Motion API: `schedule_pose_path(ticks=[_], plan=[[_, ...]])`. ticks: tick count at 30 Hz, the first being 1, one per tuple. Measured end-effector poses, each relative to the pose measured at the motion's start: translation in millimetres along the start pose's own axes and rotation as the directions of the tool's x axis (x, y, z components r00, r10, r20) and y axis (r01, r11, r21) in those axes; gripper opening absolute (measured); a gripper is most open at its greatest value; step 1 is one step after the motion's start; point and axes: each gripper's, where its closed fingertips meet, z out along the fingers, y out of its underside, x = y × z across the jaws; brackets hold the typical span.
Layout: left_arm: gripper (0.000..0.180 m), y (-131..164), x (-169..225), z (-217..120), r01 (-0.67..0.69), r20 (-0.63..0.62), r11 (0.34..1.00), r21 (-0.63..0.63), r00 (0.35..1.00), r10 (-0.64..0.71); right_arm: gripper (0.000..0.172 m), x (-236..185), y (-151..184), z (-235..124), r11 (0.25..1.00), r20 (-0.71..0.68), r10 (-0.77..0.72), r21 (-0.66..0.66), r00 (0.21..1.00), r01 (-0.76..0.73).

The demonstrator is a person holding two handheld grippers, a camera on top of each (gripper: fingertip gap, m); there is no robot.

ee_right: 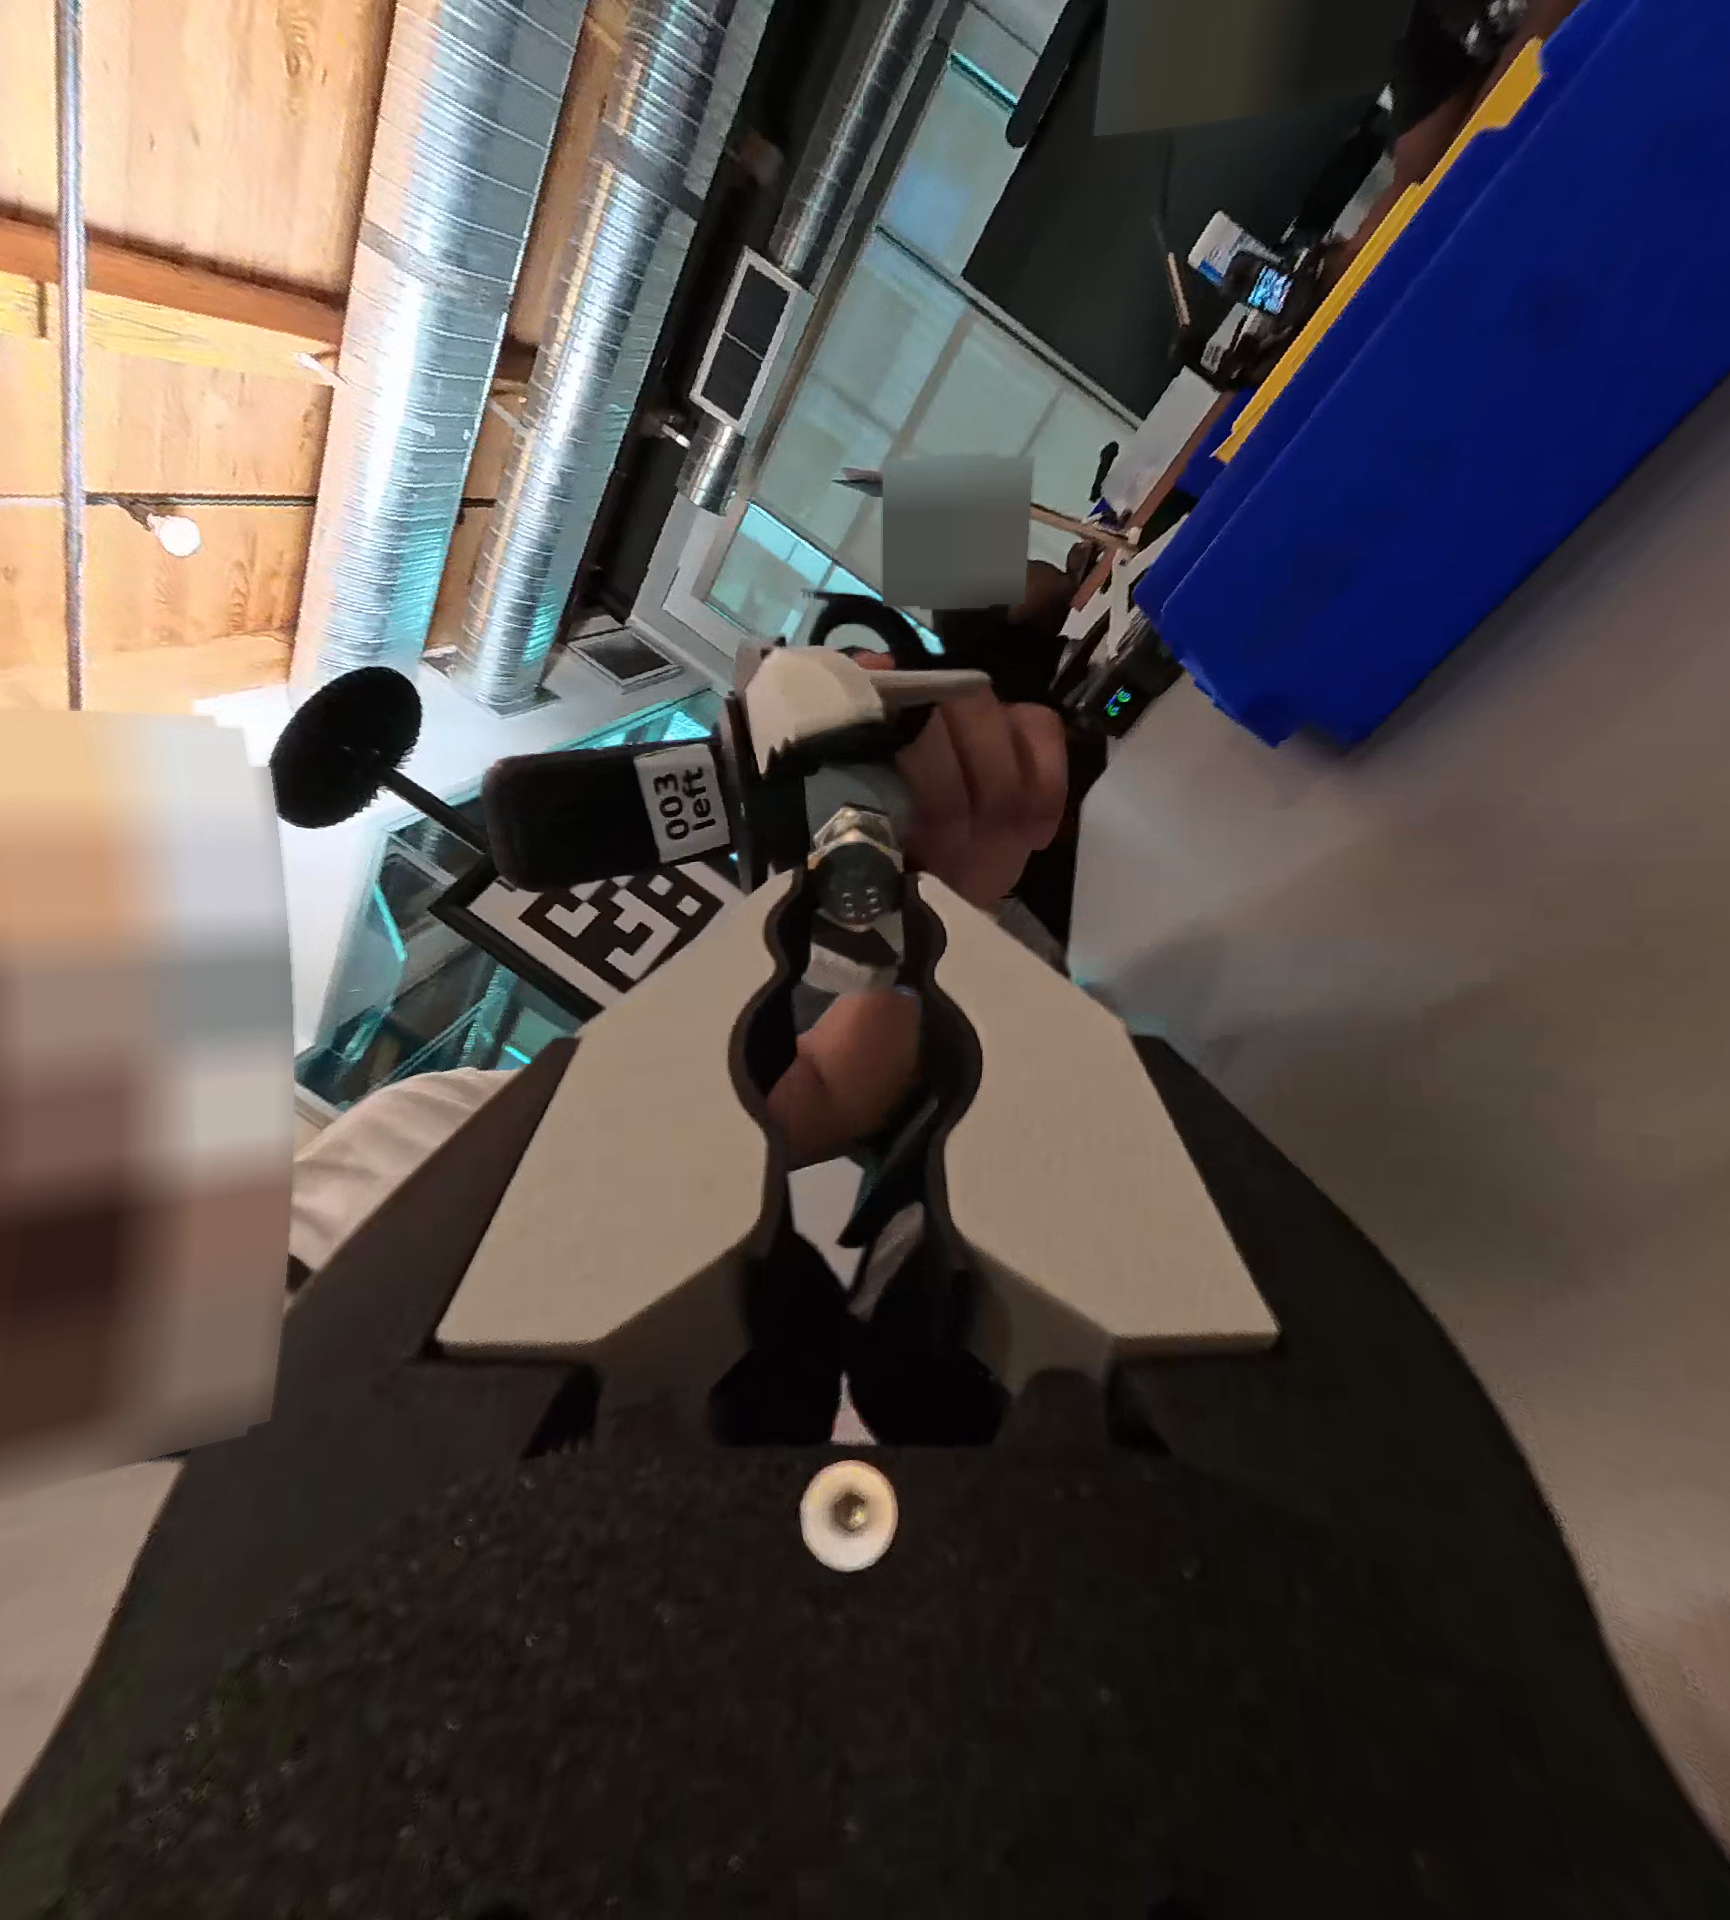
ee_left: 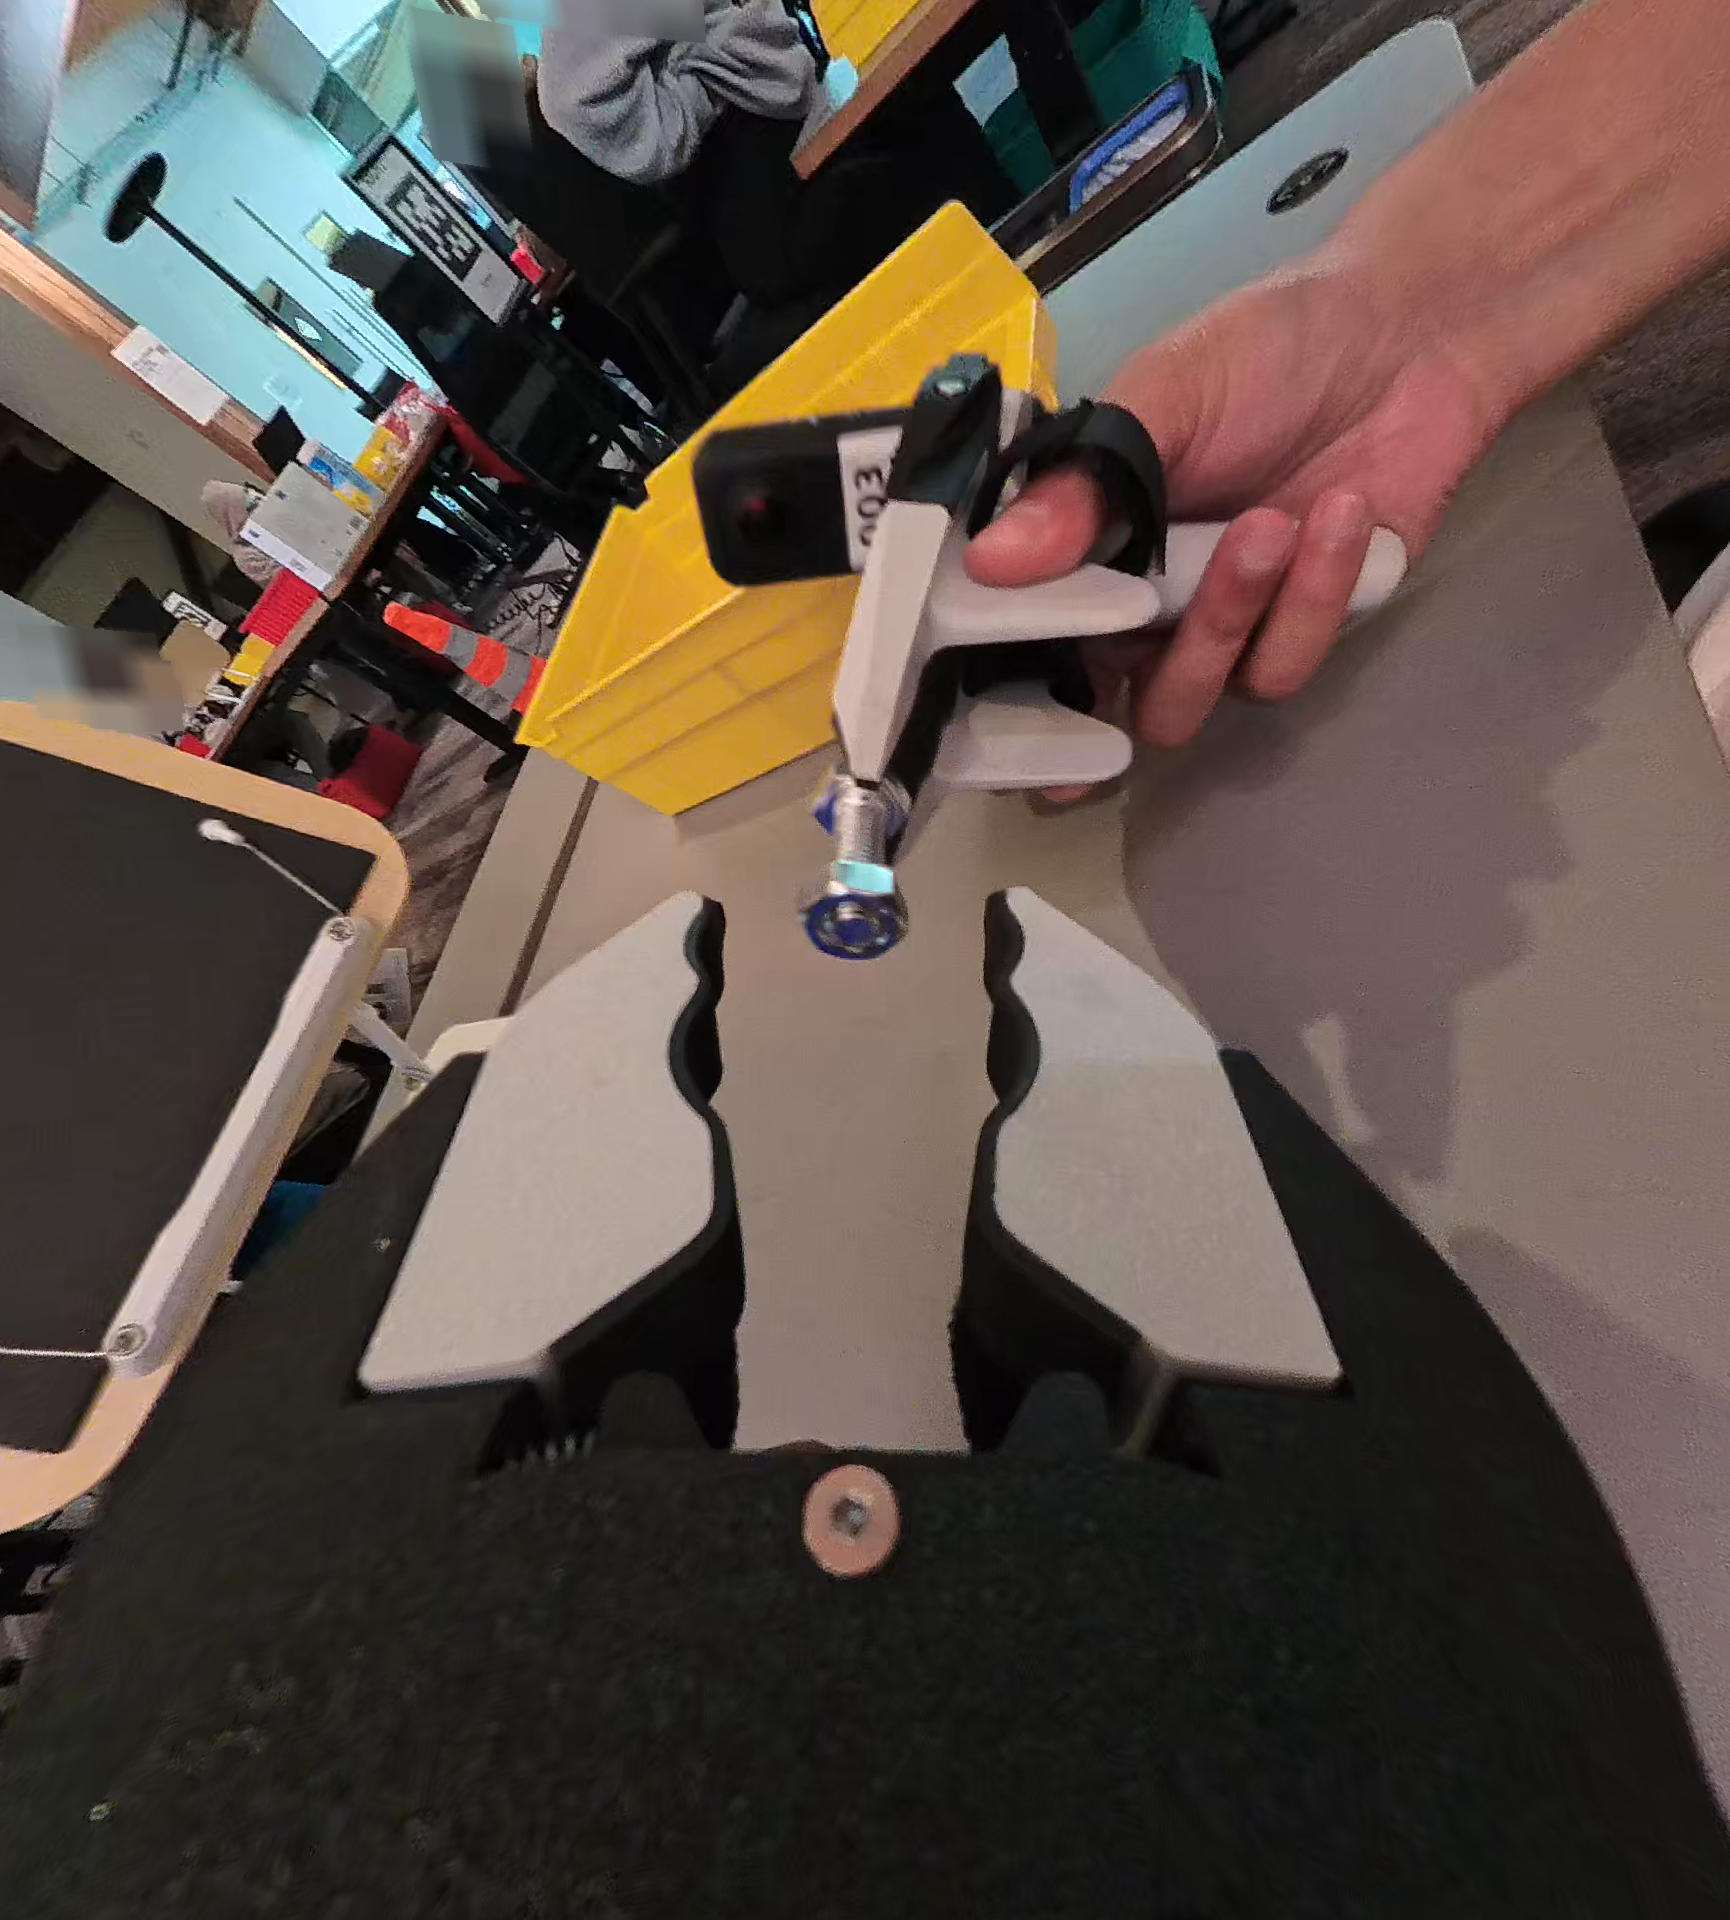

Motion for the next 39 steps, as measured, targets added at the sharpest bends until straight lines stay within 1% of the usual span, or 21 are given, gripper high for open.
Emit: schedule_pose_path(ticks=[4,7,10,12,14,15,17,19,20,22,23,24,25,27,29,31,33,34,35,37,39], plan=[[0.042,-2.9,-0.9,-3.7,-0.014,0.007,1.000,0.020,1.000,0.014,0.016,-2.1,3.5,1.9,0.998,0.047,0.060,-0.011,0.997,-0.060],[0.020,-3.7,1.5,-5.7,-0.044,0.004,0.999,0.027,0.999,0.044,0.016,-4.4,4.5,4.0,0.999,0.041,0.038,-0.021,0.998,-0.037],[0.019,-5.7,1.5,-5.4,-0.042,0.015,0.999,0.033,0.999,0.042,0.016,-6.1,3.4,3.3,1.000,0.028,-0.005,-0.023,1.000,0.006],[0.019,-7.3,0.9,-4.5,0.045,-0.010,0.998,0.036,0.999,-0.045,0.016,-7.8,1.6,2.2,0.998,0.021,-0.056,-0.020,0.998,0.056],[0.019,-14.4,-1.3,-3.8,0.251,-0.070,0.966,0.068,0.967,-0.246,0.016,-14.8,-2.6,1.0,0.984,0.019,-0.177,0.001,0.984,0.177],[0.019,-19.1,-2.2,-3.8,0.382,-0.124,0.921,0.079,0.920,-0.372,0.016,-18.5,-4.2,0.5,0.969,0.009,-0.248,0.007,0.969,0.248],[0.019,-25.6,-3.3,-4.0,0.635,-0.246,0.771,0.047,0.755,-0.607,0.016,-22.7,-6.7,-0.5,0.921,-0.031,-0.388,0.008,0.921,0.389],[0.019,-30.4,-5.5,-4.3,0.828,-0.347,0.561,-0.008,0.523,-0.778,0.016,-25.4,-9.2,-0.7,0.847,-0.071,-0.529,0.023,0.846,0.532],[0.019,-32.5,-7.7,-5.1,0.900,-0.387,0.435,-0.034,0.389,-0.836,0.017,-26.1,-9.6,0.0,0.809,-0.091,-0.582,0.029,0.808,0.587],[0.019,-34.5,-13.5,-6.8,0.978,-0.431,0.193,-0.075,0.143,-0.891,0.017,-23.7,-7.7,2.6,0.771,-0.124,-0.631,0.014,0.766,0.637],[0.019,-34.8,-15.5,-7.7,0.990,-0.442,0.111,-0.086,0.062,-0.895,0.017,-22.6,-6.7,3.4,0.772,-0.126,-0.630,0.009,0.767,0.636],[0.019,-34.5,-15.7,-8.2,0.993,-0.446,0.070,-0.097,0.019,-0.895,0.017,-22.3,-6.5,3.7,0.781,-0.122,-0.619,0.014,0.776,0.625],[0.019,-33.9,-14.8,-8.2,0.992,-0.443,0.063,-0.106,0.010,-0.896,0.016,-22.6,-6.8,3.4,0.792,-0.114,-0.604,0.024,0.789,0.610],[0.026,-35.3,-13.5,-8.9,0.986,-0.444,0.132,-0.101,0.074,-0.893,0.016,-22.4,-8.2,2.8,0.817,-0.103,-0.570,0.043,0.815,0.576],[0.045,-37.6,-16.4,-8.8,0.962,-0.435,0.270,-0.045,0.224,-0.872,0.017,-22.1,-10.4,1.3,0.837,-0.097,-0.537,0.065,0.838,0.543],[0.062,-36.5,-21.1,-6.2,0.886,-0.381,0.459,0.064,0.447,-0.810,0.016,-21.1,-11.6,-0.1,0.859,-0.088,-0.500,0.074,0.861,0.506],[0.060,-35.0,-18.9,-5.0,0.707,-0.315,0.687,0.167,0.699,-0.642,0.017,-21.3,-12.3,-0.9,0.878,-0.072,-0.467,0.084,0.881,0.472],[0.057,-32.6,-17.2,-4.6,0.588,-0.270,0.785,0.196,0.802,-0.533,0.016,-21.1,-12.8,-1.3,0.888,-0.066,-0.447,0.089,0.892,0.451],[0.056,-29.7,-15.8,-4.4,0.474,-0.223,0.855,0.207,0.874,-0.431,0.017,-20.8,-12.7,-1.5,0.899,-0.056,-0.425,0.091,0.904,0.428],[0.046,-25.6,-12.1,-5.1,0.316,-0.179,0.928,0.200,0.942,-0.282,0.017,-19.8,-11.8,-2.0,0.922,-0.035,-0.375,0.089,0.926,0.377],[0.044,-25.4,-7.1,-6.6,0.270,-0.196,0.943,0.196,0.953,-0.232,0.017,-20.3,-9.5,-1.8,0.950,0.008,-0.304,0.078,0.953,0.302]])
